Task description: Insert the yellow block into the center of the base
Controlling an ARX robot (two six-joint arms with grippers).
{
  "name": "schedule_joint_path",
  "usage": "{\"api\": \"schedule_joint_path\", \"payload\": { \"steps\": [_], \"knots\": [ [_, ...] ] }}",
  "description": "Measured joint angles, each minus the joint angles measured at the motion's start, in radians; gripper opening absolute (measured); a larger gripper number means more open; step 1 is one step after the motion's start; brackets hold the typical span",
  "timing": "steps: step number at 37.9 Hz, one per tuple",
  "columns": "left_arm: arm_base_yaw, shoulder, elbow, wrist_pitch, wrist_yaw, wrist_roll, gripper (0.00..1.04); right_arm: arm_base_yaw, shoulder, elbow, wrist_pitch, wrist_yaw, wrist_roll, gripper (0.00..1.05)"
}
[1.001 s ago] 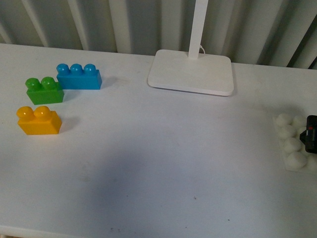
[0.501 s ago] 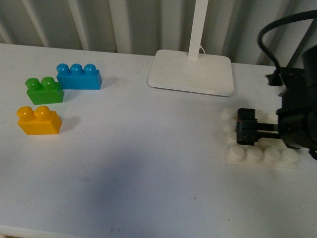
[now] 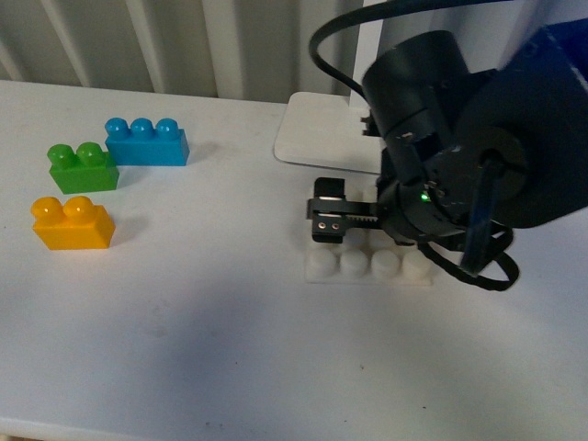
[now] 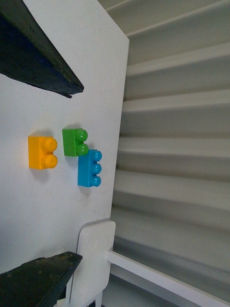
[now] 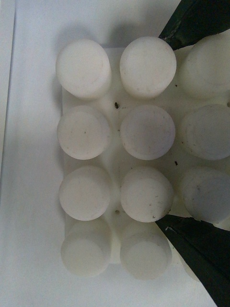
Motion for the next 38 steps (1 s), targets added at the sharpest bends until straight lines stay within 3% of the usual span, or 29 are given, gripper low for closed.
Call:
{"api": "schedule_joint_path", "payload": {
  "steps": [17,38],
  "knots": [
    [0.000,0.000,0.000,0.000,0.000,0.000,0.98,0.132,0.118,0.252,-0.134,0.006,0.124,0.96],
    [0.000,0.000,0.000,0.000,0.000,0.000,0.98,0.174,0.197,0.432,-0.208,-0.033,0.178,0.96]
  ]
}}
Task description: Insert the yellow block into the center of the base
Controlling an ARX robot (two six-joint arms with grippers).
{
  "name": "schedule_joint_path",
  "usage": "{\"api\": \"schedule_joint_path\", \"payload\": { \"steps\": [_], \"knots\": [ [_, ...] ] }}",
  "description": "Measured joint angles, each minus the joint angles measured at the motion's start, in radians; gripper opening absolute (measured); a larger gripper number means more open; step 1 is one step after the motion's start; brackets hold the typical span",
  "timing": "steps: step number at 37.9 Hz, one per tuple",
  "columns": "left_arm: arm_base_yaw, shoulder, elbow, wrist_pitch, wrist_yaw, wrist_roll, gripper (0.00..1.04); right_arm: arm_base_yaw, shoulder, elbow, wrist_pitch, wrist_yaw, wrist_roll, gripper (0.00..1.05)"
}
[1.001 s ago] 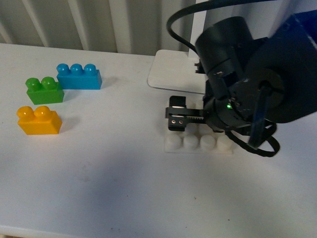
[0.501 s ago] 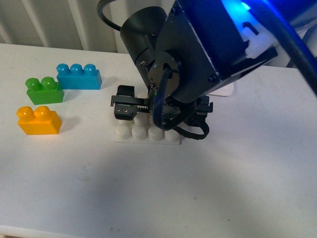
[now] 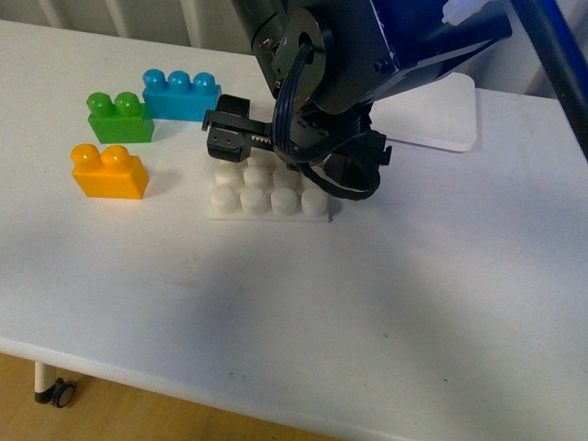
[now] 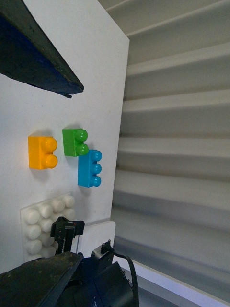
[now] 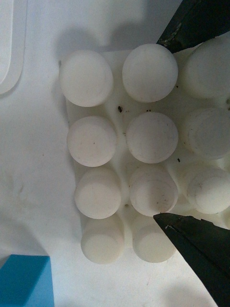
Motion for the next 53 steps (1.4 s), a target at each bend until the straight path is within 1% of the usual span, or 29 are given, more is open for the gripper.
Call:
{"api": "schedule_joint_path", "payload": {
  "steps": [9,12,16,20,21,25,28,32,36,37,39,40,41,42,45,46,47,49,53],
  "knots": [
    [0.000,0.000,0.000,0.000,0.000,0.000,0.98,-0.003,-0.013,-0.033,0.047,0.007,0.024,0.96],
    [0.000,0.000,0.000,0.000,0.000,0.000,0.98,-0.014,-0.036,-0.084,0.102,0.010,0.035,0.96],
    [0.000,0.000,0.000,0.000,0.000,0.000,0.98,-0.050,-0.088,-0.195,0.191,0.016,0.054,0.96],
    [0.000,0.000,0.000,0.000,0.000,0.000,0.98,-0.138,-0.183,-0.346,0.296,0.021,0.062,0.96],
    [0.000,0.000,0.000,0.000,0.000,0.000,0.98,-0.172,-0.220,-0.385,0.320,0.021,0.061,0.96],
    [0.000,0.000,0.000,0.000,0.000,0.000,0.98,-0.275,-0.345,-0.483,0.377,0.006,0.056,0.96],
    [0.000,0.000,0.000,0.000,0.000,0.000,0.98,-0.365,-0.469,-0.569,0.424,-0.014,0.021,0.96],
    [0.000,0.000,0.000,0.000,0.000,0.000,0.98,-0.499,-0.692,-0.726,0.449,-0.078,-0.063,0.96],
    [0.000,0.000,0.000,0.000,0.000,0.000,0.98,-0.625,-0.987,-0.911,0.418,-0.187,-0.193,0.96],
    [0.000,0.000,0.000,0.000,0.000,0.000,0.98,-0.650,-1.054,-0.949,0.423,-0.196,-0.229,0.95],
    [0.000,0.000,0.000,0.000,0.000,0.000,0.98,-0.671,-1.179,-1.066,0.613,-0.126,-0.349,0.85],
    [0.000,0.000,0.000,0.000,0.000,0.000,0.98,-0.677,-1.261,-1.131,0.694,-0.109,-0.420,0.79],
    [0.000,0.000,0.000,0.000,0.000,0.000,0.98,-0.679,-1.340,-1.178,0.702,-0.105,-0.470,0.73],
    [0.000,0.000,0.000,0.000,0.000,0.000,0.98,-0.680,-1.420,-1.219,0.678,-0.105,-0.505,0.68],
    [0.000,0.000,0.000,0.000,0.000,0.000,0.98,-0.679,-1.716,-1.324,0.477,-0.108,-0.575,0.48],
    [0.000,0.000,0.000,0.000,0.000,0.000,0.98,-0.679,-1.779,-1.341,0.444,-0.108,-0.584,0.43],
    [0.000,0.000,0.000,0.000,0.000,0.000,0.98,-0.679,-1.845,-1.359,0.431,-0.109,-0.595,0.35],
    [0.000,0.000,0.000,0.000,0.000,0.000,0.98,-0.679,-1.897,-1.373,0.429,-0.110,-0.601,0.24],
    [0.000,0.000,0.000,0.000,0.000,0.000,0.98,-0.679,-1.936,-1.400,0.421,-0.109,-0.607,0.08]
  ]
}}
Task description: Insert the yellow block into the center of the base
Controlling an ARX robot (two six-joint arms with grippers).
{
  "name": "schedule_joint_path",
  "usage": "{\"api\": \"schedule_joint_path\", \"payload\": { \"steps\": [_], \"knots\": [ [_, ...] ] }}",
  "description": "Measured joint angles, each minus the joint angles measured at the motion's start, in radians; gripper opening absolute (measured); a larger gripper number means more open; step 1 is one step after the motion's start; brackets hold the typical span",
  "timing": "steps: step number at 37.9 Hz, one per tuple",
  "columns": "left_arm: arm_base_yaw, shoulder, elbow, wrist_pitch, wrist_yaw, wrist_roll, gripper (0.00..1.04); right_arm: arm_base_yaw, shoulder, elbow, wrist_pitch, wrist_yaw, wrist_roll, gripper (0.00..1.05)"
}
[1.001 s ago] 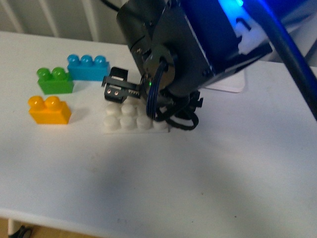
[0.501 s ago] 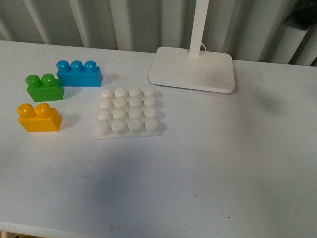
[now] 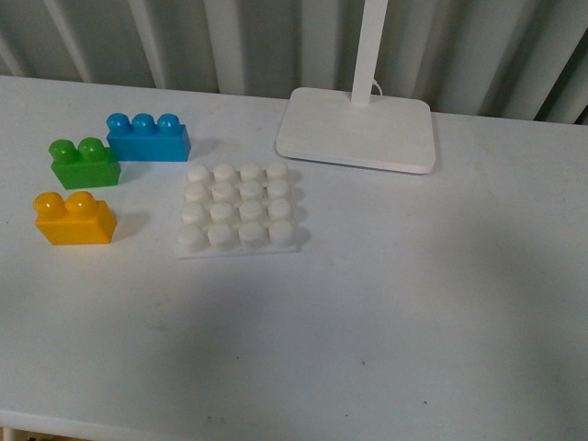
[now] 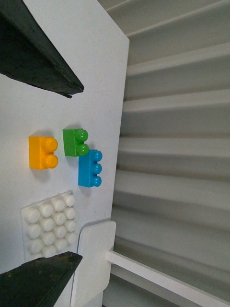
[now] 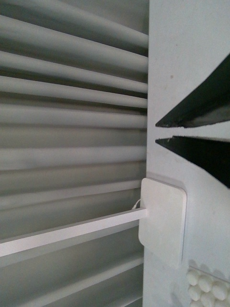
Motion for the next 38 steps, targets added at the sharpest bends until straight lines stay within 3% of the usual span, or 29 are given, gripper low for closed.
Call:
{"api": "schedule_joint_path", "payload": {
  "steps": [2,38],
  "knots": [
    [0.000,0.000,0.000,0.000,0.000,0.000,0.98,0.000,-0.014,-0.017,-0.007,0.000,-0.003,0.01],
    [0.000,0.000,0.000,0.000,0.000,0.000,0.98,0.000,-0.295,-0.138,-0.154,0.000,-0.007,0.01]
  ]
}}
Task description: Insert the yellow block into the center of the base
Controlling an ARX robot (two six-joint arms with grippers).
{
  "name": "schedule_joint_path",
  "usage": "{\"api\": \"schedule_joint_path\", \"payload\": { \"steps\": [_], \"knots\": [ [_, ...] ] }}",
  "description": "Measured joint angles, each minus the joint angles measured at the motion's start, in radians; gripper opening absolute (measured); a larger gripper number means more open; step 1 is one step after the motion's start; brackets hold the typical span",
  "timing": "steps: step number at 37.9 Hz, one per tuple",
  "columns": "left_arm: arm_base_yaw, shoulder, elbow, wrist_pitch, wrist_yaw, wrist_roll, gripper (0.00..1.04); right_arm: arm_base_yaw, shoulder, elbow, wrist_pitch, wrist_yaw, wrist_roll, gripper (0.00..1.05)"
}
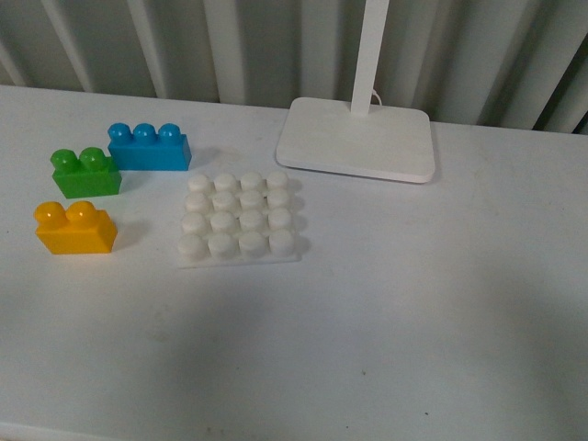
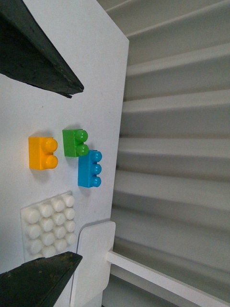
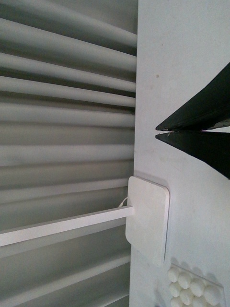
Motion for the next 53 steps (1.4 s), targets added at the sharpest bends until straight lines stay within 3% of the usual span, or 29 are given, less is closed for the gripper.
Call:
{"api": "schedule_joint_path", "payload": {
  "steps": [3,6,23,26,34,37,40,45,49,53],
  "knots": [
    [0.000,0.000,0.000,0.000,0.000,0.000,0.98,0.000,-0.039,0.000,-0.041,0.000,0.000,0.01],
    [0.000,0.000,0.000,0.000,0.000,0.000,0.98,0.000,-0.142,0.001,-0.179,0.000,0.000,0.01],
    [0.000,0.000,0.000,0.000,0.000,0.000,0.98,0.000,-0.186,0.001,-0.193,0.000,0.000,0.01],
    [0.000,0.000,0.000,0.000,0.000,0.000,0.98,0.000,-0.186,0.001,-0.193,0.000,-0.002,0.09],
    [0.000,0.003,0.001,-0.004,0.006,-0.003,0.98,0.000,-0.186,0.001,-0.193,0.000,-0.002,0.45],
    [0.008,0.131,0.044,-0.093,0.056,-0.129,0.98,0.000,-0.186,0.001,-0.193,0.000,-0.002,0.61],
    [-0.026,0.343,0.036,0.061,0.006,-0.197,0.98,0.000,-0.187,0.001,-0.193,0.000,-0.002,0.79],
    [-0.073,0.683,0.024,0.418,-0.026,-0.196,0.98,0.000,-0.187,0.001,-0.193,0.000,0.000,0.97],
    [-0.097,1.093,0.055,0.787,-0.050,-0.158,0.98,0.000,-0.187,0.001,-0.193,0.000,-0.001,0.95],
    [-0.114,1.352,0.111,0.962,-0.074,-0.129,0.98,0.000,-0.187,0.001,-0.193,0.000,-0.001,0.95]
  ]
}}
